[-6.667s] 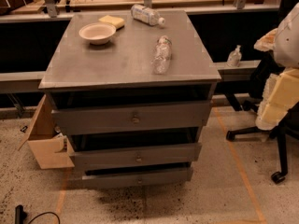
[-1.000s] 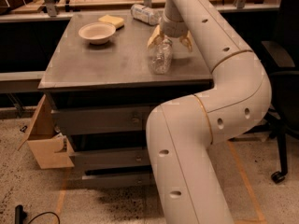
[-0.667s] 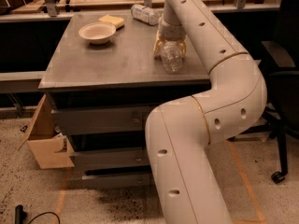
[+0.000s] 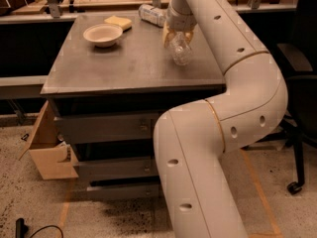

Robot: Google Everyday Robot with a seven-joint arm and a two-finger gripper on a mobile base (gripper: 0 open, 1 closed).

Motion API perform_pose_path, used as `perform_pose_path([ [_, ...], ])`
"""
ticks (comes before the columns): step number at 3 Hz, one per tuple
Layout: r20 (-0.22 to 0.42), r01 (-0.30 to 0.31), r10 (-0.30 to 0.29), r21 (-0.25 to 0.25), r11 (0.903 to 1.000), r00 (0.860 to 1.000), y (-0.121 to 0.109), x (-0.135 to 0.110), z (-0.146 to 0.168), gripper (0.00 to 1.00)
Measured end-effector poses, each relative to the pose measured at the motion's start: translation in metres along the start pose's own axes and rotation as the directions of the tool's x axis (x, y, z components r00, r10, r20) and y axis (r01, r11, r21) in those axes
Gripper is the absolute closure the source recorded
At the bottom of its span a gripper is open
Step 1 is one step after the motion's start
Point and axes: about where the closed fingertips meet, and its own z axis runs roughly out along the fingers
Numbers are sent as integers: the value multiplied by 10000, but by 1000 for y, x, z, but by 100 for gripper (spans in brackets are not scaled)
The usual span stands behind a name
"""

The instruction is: Place water bottle upright

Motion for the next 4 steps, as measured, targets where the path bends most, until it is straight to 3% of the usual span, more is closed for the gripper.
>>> perform_pose_path([
  [1,1315,1745,-1637,-749,9818,9777,8,-17,-53,100],
  [2,1827,2875,-2589,-1528,9455,9485,6,-9,-75,100],
  [3,1912,3108,-2741,-1997,9293,9425,-1,1,-82,100],
  [4,1168,3031,-2845,-1982,9321,9515,-6,16,-71,100],
])
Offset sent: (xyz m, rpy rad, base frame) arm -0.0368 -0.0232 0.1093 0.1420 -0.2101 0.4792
